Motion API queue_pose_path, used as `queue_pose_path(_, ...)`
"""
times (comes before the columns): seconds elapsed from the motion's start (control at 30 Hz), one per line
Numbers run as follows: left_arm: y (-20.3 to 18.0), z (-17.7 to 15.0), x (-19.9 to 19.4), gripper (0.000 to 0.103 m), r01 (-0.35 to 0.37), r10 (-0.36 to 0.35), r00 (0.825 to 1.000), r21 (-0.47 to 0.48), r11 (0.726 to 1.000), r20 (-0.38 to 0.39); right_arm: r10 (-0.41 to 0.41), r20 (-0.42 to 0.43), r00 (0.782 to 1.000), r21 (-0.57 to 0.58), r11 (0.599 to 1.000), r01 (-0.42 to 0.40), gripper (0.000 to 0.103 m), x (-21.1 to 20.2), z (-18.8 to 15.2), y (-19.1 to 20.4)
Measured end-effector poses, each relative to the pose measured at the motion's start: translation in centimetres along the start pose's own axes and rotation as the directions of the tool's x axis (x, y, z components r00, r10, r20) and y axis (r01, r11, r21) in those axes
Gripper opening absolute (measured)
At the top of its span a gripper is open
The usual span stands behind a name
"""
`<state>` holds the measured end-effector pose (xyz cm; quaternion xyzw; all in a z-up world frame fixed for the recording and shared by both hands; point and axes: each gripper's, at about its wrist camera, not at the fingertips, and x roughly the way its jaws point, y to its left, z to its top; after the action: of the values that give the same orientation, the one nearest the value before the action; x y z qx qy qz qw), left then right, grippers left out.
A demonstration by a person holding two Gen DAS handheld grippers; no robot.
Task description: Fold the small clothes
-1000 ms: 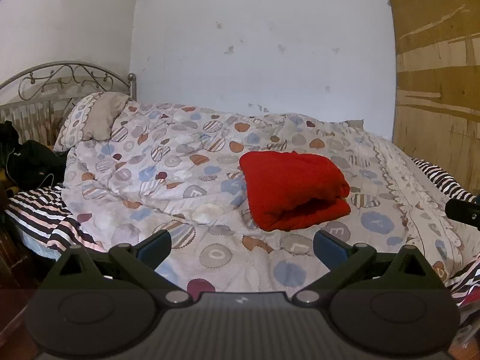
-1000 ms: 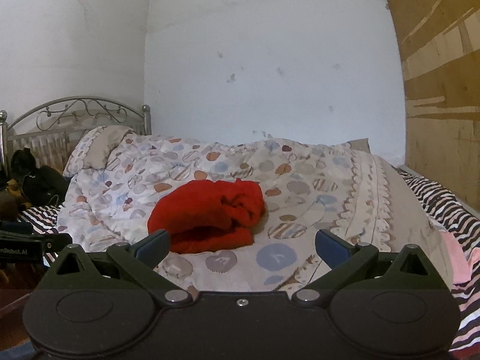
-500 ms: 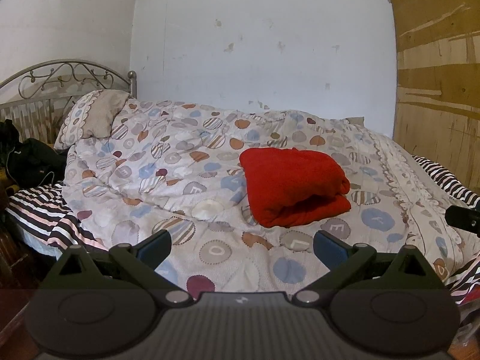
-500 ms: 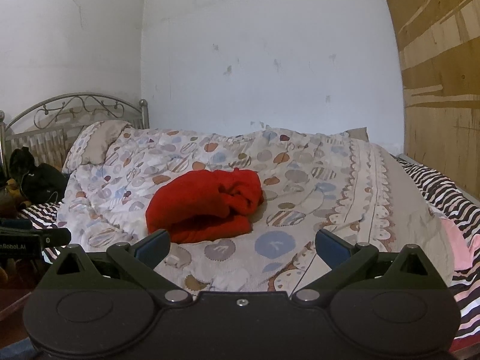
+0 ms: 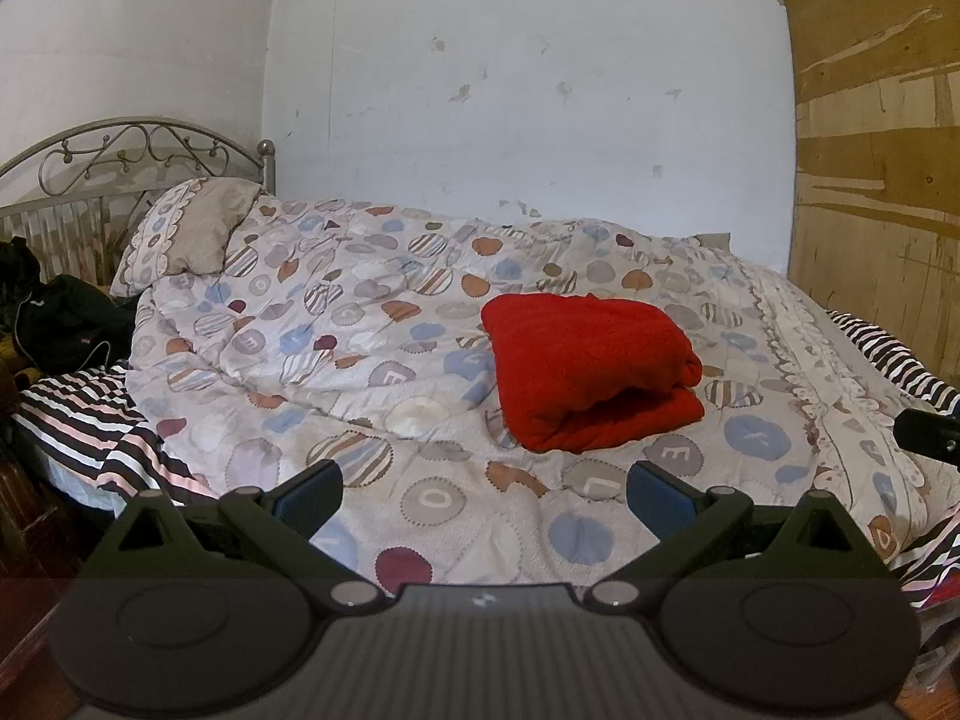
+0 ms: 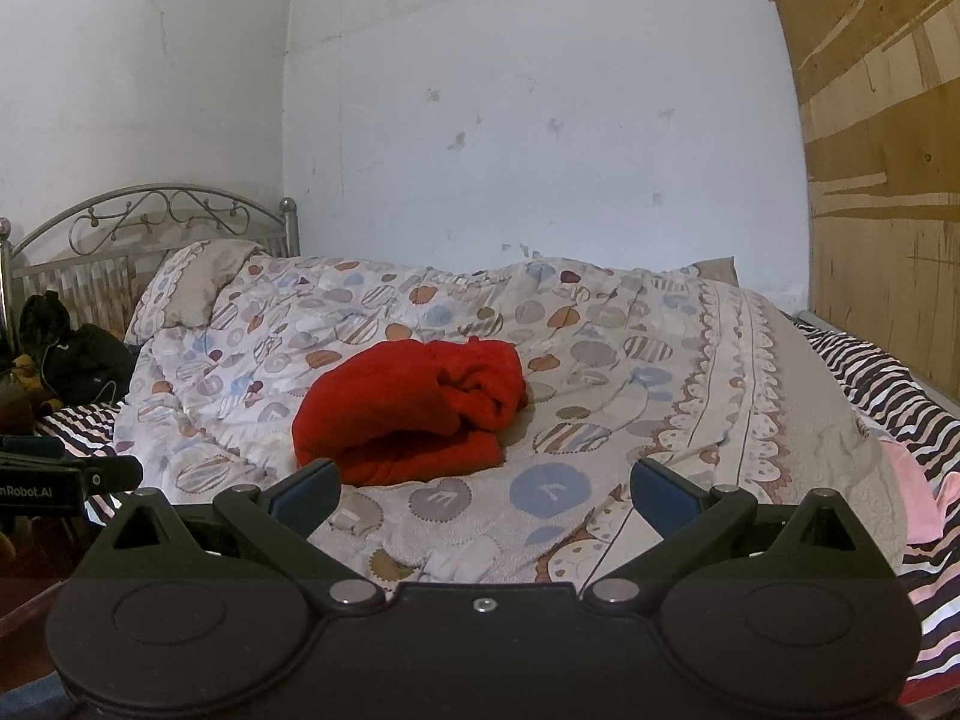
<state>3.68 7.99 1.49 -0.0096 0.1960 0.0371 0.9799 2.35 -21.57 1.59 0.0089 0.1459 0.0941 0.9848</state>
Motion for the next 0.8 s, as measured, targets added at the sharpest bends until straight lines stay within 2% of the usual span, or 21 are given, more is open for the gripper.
queue_pose_path(0.8,0.07,0.08,-0.06,0.103,0.000,0.000,1.000,0.000,1.000,-0.002,-0.001,-0.001,1.000,0.001,1.000,0.001,0.103,-0.04,0.07,-0.09)
